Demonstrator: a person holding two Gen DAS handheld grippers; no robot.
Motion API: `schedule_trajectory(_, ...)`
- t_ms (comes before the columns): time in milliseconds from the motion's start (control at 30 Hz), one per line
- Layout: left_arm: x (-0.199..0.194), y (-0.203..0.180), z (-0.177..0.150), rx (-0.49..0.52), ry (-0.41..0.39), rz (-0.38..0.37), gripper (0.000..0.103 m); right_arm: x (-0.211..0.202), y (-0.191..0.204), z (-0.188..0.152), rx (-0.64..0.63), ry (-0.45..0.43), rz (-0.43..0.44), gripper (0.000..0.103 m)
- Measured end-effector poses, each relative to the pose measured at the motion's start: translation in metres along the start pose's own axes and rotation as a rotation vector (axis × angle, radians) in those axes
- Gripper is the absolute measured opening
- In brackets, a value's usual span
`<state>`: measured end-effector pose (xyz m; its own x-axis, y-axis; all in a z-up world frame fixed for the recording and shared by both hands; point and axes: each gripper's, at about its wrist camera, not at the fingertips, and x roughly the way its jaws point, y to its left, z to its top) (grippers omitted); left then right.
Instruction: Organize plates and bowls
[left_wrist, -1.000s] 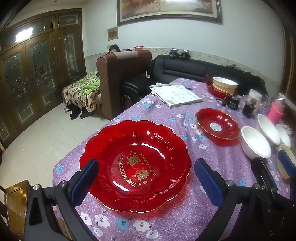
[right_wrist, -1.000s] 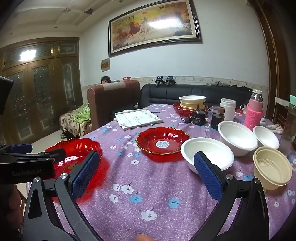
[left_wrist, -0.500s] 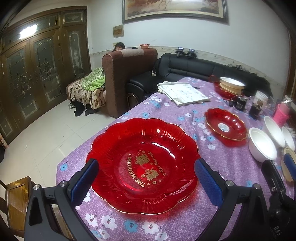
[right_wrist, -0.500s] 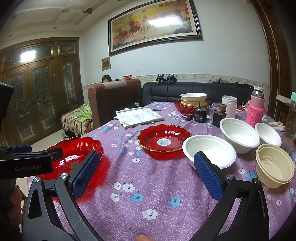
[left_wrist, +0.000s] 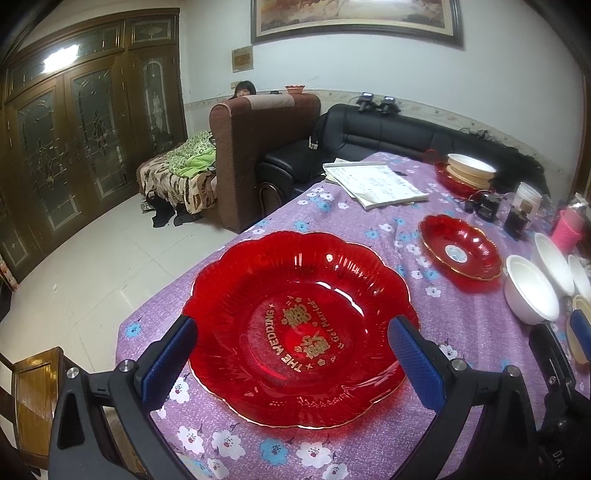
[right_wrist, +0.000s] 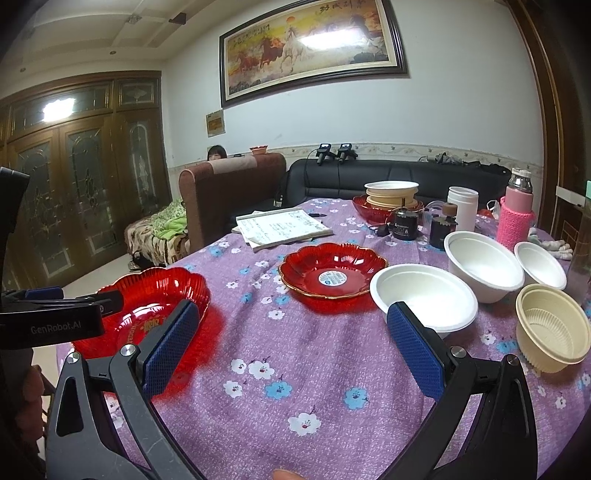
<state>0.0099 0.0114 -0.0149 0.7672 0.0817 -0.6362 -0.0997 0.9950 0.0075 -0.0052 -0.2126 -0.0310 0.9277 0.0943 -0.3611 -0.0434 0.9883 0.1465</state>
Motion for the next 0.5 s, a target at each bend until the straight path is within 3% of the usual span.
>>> schedule_trajectory(500,0.006,0.0102,-0.0005,-0.024,0.007,0.005,0.103,0.0039,0.0003,-0.0022,-0.003,0.015,-0.002,0.103)
